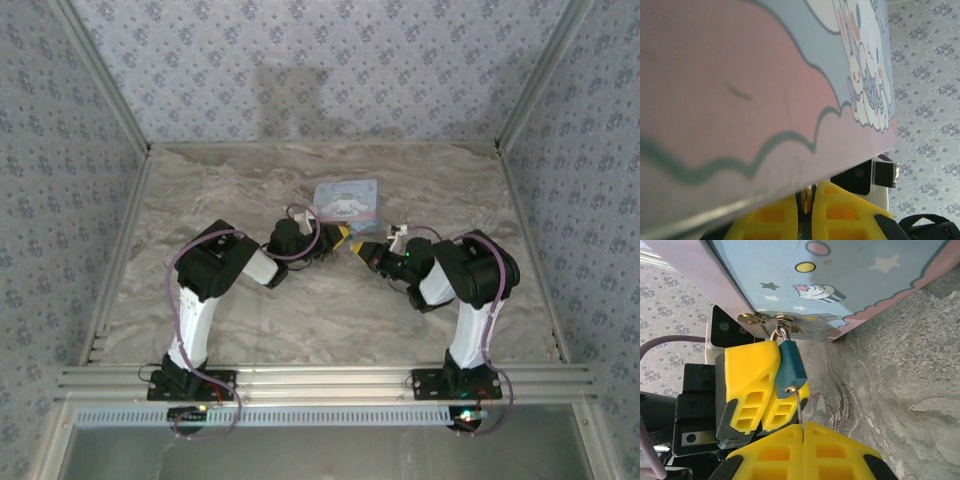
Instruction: Unlock a padlock with a key
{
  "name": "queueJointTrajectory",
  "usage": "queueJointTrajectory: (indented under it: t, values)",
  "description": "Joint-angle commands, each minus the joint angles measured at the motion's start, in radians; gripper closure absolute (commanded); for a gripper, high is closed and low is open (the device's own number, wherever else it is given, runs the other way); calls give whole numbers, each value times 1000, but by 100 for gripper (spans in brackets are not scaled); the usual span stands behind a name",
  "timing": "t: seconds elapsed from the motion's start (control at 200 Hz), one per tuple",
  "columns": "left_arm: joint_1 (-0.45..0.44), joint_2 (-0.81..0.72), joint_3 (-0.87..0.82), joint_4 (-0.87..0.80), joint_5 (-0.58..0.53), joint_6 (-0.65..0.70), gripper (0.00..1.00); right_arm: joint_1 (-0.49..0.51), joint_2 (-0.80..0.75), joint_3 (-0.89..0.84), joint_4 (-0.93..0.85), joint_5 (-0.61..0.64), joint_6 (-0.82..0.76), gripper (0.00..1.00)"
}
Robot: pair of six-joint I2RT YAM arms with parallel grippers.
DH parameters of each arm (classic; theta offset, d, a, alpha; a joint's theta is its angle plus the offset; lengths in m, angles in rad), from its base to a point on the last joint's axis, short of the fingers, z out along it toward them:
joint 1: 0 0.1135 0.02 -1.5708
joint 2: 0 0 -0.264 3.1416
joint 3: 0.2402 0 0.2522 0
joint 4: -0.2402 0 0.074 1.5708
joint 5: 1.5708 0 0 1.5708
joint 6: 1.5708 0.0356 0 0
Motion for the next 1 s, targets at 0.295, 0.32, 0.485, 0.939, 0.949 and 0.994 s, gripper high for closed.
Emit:
queueJointTrajectory:
  t: [0.295, 0.32, 0.485, 0.939, 0.949, 0.994]
  values:
    - [-17, 66, -21, -106, 52, -80, 96, -1, -41, 1, 28, 5, -27, 100]
    - [-17, 66, -22, -106, 53, -80, 96, -1, -41, 3, 28, 4, -26, 100]
    - [-19, 68, -24, -100, 53, -81, 96, -3, -33, 9, 29, 13, -27, 100]
    - [-37, 67, -26, -63, 59, -111, 99, 11, -25, 56, -9, 74, -79, 100]
    - [-37, 68, -25, -61, 61, -113, 99, 11, -24, 57, -12, 74, -82, 100]
    - [-37, 69, -24, -52, 65, -116, 100, 13, -19, 62, -11, 76, -91, 100]
